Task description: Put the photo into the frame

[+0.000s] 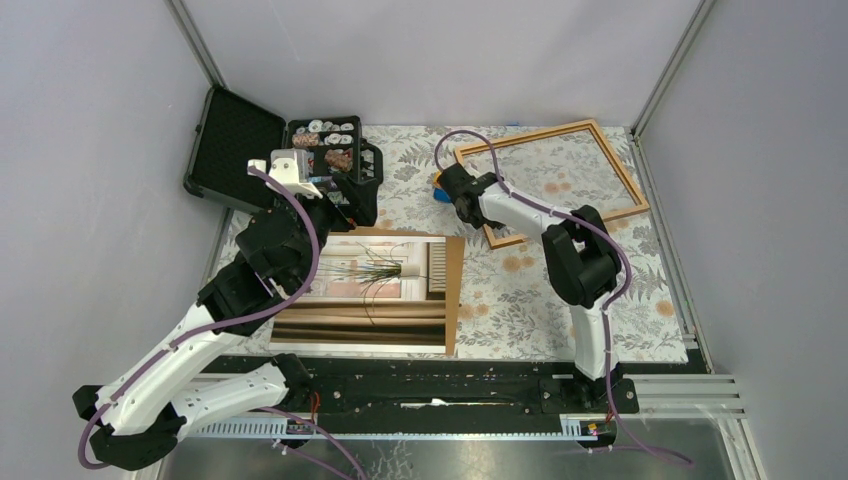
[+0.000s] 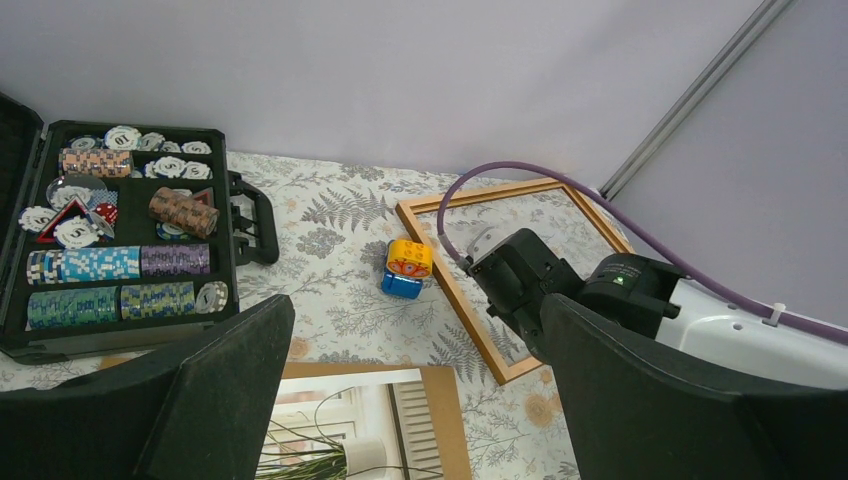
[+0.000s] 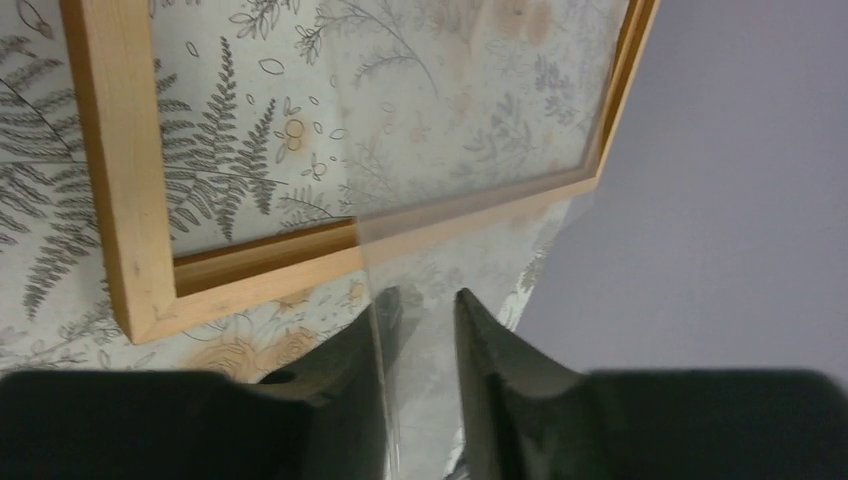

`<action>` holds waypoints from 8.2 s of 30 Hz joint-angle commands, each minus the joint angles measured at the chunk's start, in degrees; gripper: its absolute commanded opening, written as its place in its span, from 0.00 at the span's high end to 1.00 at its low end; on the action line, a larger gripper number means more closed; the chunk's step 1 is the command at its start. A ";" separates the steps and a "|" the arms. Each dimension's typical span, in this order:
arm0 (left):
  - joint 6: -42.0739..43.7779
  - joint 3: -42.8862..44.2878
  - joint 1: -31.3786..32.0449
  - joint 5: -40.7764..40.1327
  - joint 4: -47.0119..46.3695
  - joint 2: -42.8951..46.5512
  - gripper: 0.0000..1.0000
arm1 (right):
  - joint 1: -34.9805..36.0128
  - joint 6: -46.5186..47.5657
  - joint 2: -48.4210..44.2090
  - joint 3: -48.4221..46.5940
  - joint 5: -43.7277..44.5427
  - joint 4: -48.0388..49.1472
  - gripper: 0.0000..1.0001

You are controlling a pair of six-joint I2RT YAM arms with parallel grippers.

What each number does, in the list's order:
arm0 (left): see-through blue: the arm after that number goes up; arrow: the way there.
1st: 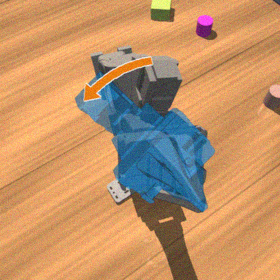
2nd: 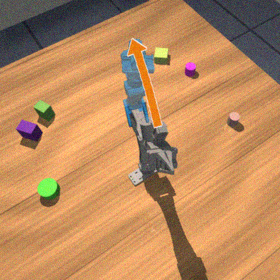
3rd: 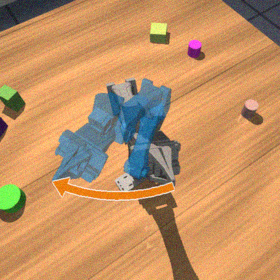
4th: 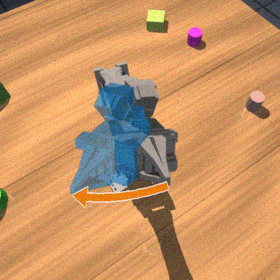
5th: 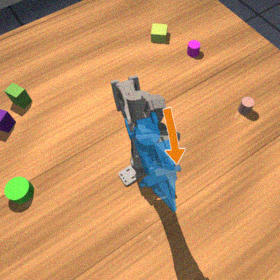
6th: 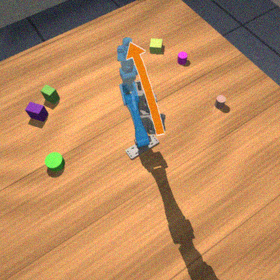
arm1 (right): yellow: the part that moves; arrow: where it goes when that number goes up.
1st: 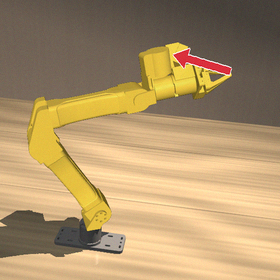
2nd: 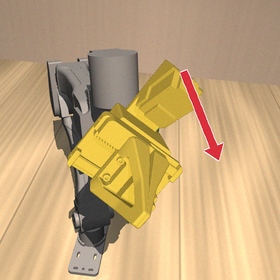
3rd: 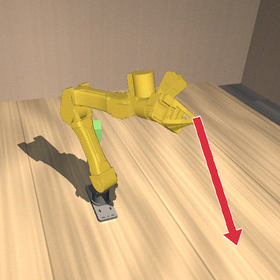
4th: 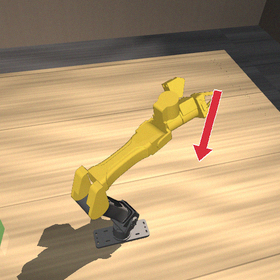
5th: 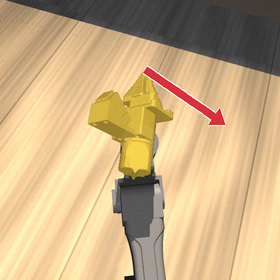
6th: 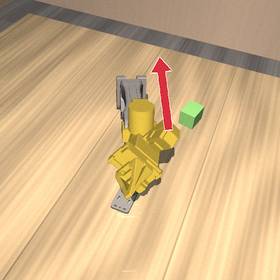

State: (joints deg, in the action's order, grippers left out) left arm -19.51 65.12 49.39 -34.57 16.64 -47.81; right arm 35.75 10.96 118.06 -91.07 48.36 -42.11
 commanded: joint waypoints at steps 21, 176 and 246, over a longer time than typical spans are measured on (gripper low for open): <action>-0.36 -0.20 -0.61 -0.74 -2.08 -2.25 0.01 | 0.19 -20.83 -25.60 9.60 -37.27 1.99 0.01; -4.74 -1.57 -9.47 11.51 0.26 -12.57 0.01 | -52.89 -94.64 8.48 56.08 -64.73 137.78 1.00; -6.20 -1.66 -10.28 14.48 0.48 -8.49 0.01 | -50.98 -64.57 -17.79 58.72 -63.10 66.18 0.18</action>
State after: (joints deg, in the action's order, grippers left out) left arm -25.32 63.55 39.40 -21.08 19.62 -57.58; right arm -12.88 -55.94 100.22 -38.96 -14.59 34.61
